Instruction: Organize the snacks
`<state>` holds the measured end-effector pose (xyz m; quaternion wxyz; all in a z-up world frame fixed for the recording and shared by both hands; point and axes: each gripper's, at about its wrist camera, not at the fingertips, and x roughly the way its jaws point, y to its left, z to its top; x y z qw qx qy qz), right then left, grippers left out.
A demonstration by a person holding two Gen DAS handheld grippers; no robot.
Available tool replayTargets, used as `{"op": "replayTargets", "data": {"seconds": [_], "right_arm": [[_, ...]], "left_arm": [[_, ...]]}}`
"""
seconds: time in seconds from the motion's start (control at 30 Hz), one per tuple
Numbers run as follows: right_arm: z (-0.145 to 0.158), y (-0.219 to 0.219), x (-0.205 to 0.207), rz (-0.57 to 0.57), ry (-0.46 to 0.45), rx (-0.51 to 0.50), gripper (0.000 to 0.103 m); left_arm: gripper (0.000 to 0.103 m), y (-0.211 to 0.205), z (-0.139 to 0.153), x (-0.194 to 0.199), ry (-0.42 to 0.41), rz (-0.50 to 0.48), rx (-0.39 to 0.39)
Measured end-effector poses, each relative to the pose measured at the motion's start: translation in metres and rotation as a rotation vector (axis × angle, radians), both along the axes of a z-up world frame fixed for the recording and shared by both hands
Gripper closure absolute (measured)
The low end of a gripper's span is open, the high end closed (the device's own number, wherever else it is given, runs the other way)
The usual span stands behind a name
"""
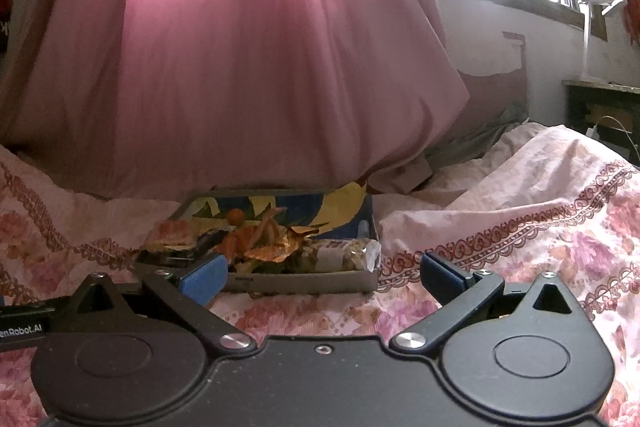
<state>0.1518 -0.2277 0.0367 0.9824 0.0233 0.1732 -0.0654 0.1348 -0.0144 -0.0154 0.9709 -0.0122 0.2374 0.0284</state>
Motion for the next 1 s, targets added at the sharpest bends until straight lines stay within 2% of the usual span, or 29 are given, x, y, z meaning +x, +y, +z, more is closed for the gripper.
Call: {"op": "replayTargets", "data": {"seconds": [0.43, 0.57, 0.67, 0.87, 1.0], "right_arm": [[-0.004, 0.002, -0.004, -0.001, 0.020, -0.026, 0.001], [-0.009, 0.004, -0.007, 0.001, 0.040, -0.021, 0.001], [-0.011, 0.006, -0.007, 0.000, 0.054, -0.030, 0.001], [-0.007, 0.008, -0.020, 0.006, 0.062, -0.022, 0.001], [-0.005, 0.008, -0.033, 0.016, 0.077, -0.043, 0.001]], "left_arm": [[0.000, -0.001, -0.004, -0.002, 0.033, 0.025, 0.021], [0.000, -0.002, -0.007, -0.002, 0.070, 0.029, 0.031], [0.000, 0.000, -0.008, -0.005, 0.098, 0.027, 0.007], [0.000, 0.009, -0.003, -0.021, 0.085, 0.063, -0.044], [0.000, 0.022, -0.001, -0.034, 0.091, 0.114, -0.121]]}}
